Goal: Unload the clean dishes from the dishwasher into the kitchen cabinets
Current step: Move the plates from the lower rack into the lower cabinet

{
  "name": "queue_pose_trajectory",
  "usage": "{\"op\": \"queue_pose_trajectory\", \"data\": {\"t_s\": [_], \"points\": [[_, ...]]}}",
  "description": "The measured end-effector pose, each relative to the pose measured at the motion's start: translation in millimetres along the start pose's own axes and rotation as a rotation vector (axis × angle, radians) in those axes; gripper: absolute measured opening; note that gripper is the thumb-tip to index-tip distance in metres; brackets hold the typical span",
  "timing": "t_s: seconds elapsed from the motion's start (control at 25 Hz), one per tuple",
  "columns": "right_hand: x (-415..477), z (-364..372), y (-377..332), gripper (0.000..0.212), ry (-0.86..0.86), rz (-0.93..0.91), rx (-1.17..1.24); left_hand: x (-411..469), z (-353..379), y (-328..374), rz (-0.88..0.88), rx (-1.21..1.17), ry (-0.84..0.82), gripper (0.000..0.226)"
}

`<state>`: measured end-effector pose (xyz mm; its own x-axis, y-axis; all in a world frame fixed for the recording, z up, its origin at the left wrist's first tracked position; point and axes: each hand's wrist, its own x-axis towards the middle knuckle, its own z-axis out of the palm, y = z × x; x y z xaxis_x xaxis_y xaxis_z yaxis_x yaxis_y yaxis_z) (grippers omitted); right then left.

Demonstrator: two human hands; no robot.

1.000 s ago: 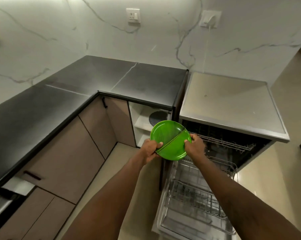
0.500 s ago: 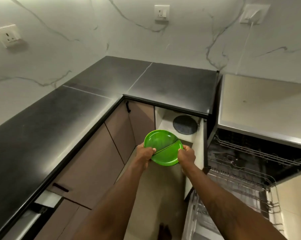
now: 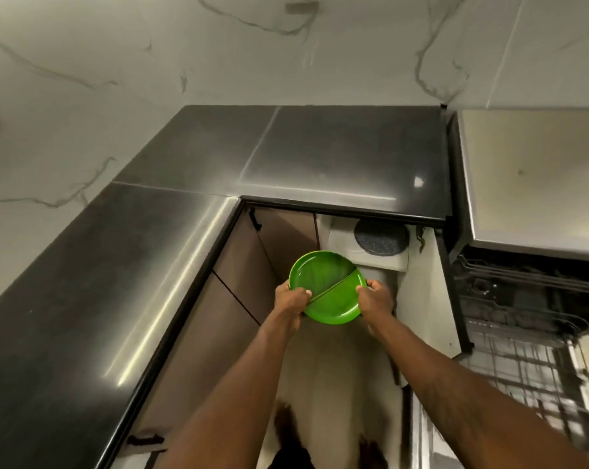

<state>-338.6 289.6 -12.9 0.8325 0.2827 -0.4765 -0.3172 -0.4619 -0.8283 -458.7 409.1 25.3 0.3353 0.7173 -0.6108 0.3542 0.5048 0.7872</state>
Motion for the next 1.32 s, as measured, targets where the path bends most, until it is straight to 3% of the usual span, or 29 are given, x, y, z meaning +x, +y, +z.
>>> {"op": "queue_pose_trajectory", "data": {"t_s": [0.2,0.32,0.56,0.64,0.8,0.92,1.08,1.32], "points": [[32.8,24.7,21.4,0.029,0.181,0.123,0.027,65.4,9.3,1.4,0.009,0.111,-0.150,0.032],[48.3,41.1,40.0,0.036,0.195,0.181,0.083,99.1,9.1,-7.9,-0.010,0.175,-0.150,0.034],[94.2,70.8,109.9,0.051,-0.027,0.282,0.172,189.9,15.7,-107.6,-0.125,0.205,-0.034,0.050],[133.5,85.3,150.2,0.053,-0.123,0.326,0.241,227.7,32.9,-145.2,-0.164,0.157,-0.010,0.038],[243.4,115.9,234.9,0.057,-0.164,0.295,0.352,339.9,82.7,-227.1,-0.040,0.105,-0.082,0.038],[331.0,136.7,300.8,0.043,-0.144,0.304,0.377,438.7,121.8,-290.2,-0.073,-0.004,-0.147,0.063],[432.2,149.6,358.7,0.028,-0.131,0.241,0.304,534.1,175.5,-334.9,-0.008,-0.046,-0.195,0.053],[510.4,160.5,378.2,0.030,-0.231,0.137,0.239,598.0,209.0,-338.1,0.098,0.067,-0.236,0.035]]}}
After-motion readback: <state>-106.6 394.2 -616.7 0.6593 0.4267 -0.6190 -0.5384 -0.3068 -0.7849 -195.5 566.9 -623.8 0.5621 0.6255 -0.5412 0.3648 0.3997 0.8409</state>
